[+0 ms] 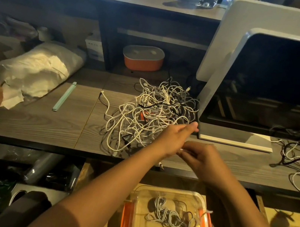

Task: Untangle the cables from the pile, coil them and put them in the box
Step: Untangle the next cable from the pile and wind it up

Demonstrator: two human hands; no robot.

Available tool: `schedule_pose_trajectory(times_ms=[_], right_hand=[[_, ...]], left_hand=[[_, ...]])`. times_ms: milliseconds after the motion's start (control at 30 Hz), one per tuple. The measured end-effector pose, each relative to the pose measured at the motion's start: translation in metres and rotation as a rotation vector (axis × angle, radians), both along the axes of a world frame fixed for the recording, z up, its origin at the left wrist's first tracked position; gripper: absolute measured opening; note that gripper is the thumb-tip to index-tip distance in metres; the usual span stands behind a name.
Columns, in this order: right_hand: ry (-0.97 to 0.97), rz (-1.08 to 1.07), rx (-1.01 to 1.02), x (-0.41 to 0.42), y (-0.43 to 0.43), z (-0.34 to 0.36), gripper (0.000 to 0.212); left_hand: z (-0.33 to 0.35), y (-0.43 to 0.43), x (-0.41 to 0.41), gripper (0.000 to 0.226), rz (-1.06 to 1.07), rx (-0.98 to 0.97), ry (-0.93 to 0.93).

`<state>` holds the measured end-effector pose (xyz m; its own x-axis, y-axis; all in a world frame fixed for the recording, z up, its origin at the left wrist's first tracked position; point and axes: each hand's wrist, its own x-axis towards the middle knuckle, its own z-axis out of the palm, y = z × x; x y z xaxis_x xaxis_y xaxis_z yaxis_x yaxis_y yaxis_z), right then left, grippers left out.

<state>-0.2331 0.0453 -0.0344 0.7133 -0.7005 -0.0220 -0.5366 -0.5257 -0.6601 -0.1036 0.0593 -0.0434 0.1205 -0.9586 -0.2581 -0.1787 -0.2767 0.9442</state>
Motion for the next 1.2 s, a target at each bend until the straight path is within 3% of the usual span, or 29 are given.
schedule_pose_trajectory(times_ms=[133,233,300,433,500,600,667,767,833,933,1033,1133,1200], right_hand=[[-0.105,-0.173,0.028,-0.01,-0.01,0.008,0.032],[-0.086,-0.087,0.115,-0.009,-0.012,0.007,0.027],[-0.125,-0.037,0.181,-0.009,-0.011,0.003,0.023],[-0.279,0.008,0.32,-0.005,-0.005,-0.002,0.017],[-0.367,-0.013,0.384,-0.002,0.0,-0.005,0.023],[-0.536,-0.24,0.415,0.003,0.002,-0.01,0.017],[-0.625,-0.383,0.422,0.005,0.003,-0.011,0.011],[-0.632,-0.395,0.421,0.012,0.011,-0.015,0.013],[-0.571,-0.359,0.441,0.014,0.015,-0.014,0.014],[-0.204,-0.201,0.459,0.001,0.005,-0.008,0.015],[0.005,-0.225,0.408,-0.02,-0.013,0.005,0.016],[-0.151,-0.362,0.353,-0.03,-0.023,0.006,0.02],[-0.251,-0.384,0.45,-0.023,-0.015,-0.003,0.023]], left_hand=[[0.003,0.015,0.004,0.06,-0.18,0.153,0.059],[0.01,0.019,0.009,0.065,-0.274,0.195,0.16],[0.015,0.019,0.015,0.057,-0.357,0.233,0.203],[0.009,0.014,0.026,0.07,-0.483,0.328,0.282],[0.007,0.012,0.027,0.063,-0.435,0.313,0.291],[0.001,0.013,0.017,0.039,-0.099,0.12,0.362],[-0.009,0.016,0.004,0.029,0.101,-0.063,0.19],[-0.023,0.02,-0.011,0.037,0.217,-0.184,-0.157],[-0.024,0.021,-0.012,0.041,0.281,-0.179,-0.307],[-0.029,0.021,-0.004,0.052,0.287,-0.118,-0.395],[-0.034,0.022,0.009,0.057,0.172,-0.044,-0.315],[-0.025,0.027,-0.001,0.051,0.065,-0.123,-0.04],[-0.01,0.026,-0.015,0.047,0.264,-0.199,0.045]])
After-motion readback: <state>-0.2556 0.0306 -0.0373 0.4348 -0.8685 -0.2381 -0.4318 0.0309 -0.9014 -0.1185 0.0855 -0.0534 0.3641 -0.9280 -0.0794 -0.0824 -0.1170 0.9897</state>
